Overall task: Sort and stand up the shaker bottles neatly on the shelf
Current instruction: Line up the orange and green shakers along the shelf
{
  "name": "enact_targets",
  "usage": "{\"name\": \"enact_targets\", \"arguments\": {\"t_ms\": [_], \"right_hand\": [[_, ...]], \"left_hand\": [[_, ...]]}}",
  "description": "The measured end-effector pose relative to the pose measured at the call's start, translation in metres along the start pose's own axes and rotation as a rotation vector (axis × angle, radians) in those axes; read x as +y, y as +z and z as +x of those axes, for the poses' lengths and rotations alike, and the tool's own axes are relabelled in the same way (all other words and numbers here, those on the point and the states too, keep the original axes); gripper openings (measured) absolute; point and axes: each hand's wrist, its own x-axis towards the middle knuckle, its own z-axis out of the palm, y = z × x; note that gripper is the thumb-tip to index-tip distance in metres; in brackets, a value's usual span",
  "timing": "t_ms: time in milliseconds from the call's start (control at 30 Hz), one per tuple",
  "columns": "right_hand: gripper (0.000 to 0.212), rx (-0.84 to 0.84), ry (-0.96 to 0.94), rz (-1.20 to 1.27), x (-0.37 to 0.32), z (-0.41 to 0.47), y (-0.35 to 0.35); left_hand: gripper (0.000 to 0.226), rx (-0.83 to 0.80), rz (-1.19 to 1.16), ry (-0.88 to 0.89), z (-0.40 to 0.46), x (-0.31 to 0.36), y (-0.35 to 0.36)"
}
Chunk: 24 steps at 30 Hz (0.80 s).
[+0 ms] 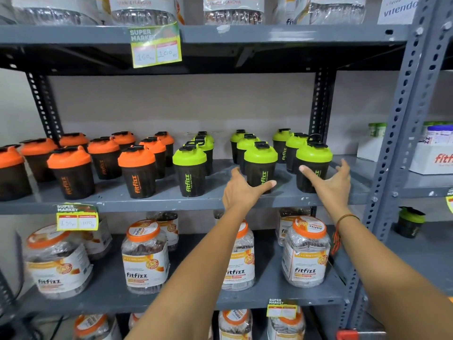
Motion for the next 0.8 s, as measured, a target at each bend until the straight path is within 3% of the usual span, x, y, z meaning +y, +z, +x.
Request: {"name": "enact_targets", "arguments": {"t_ms": [100, 233, 433, 533, 667, 800], "right_hand": [[0.092, 0.175, -0.124, 0.048, -0.015, -0.022, 0.004], [0.068, 0.287, -0.324, 0.099, -0.046, -0.054, 0.022], [0.052, 0.190, -0.665, 0.078, -0.081, -0.107, 0.063], [0.047, 0.039, -0.701, 0.096, -0.093, -0.130, 0.091], [0.057, -0.216, -0.559, 0.085, -0.101, -0.146, 0.133], [0.108, -0.458, -0.239, -0.017, -0.096, -0.149, 0.173]], "left_hand": [[0.111, 0.142, -0.060, 0.050, -0.021, -0.004, -0.014], [0.080, 0.309, -0.075, 0.134, -0.047, -0.017, -0.040], [0.041, 0.514, -0.013, 0.203, -0.061, -0.056, -0.094], [0.033, 0.606, 0.005, 0.229, -0.052, -0.075, -0.130], [0.043, 0.690, -0.047, 0.138, -0.028, -0.100, -0.179], [0.084, 0.553, -0.027, -0.008, 0.000, -0.128, -0.215]]}}
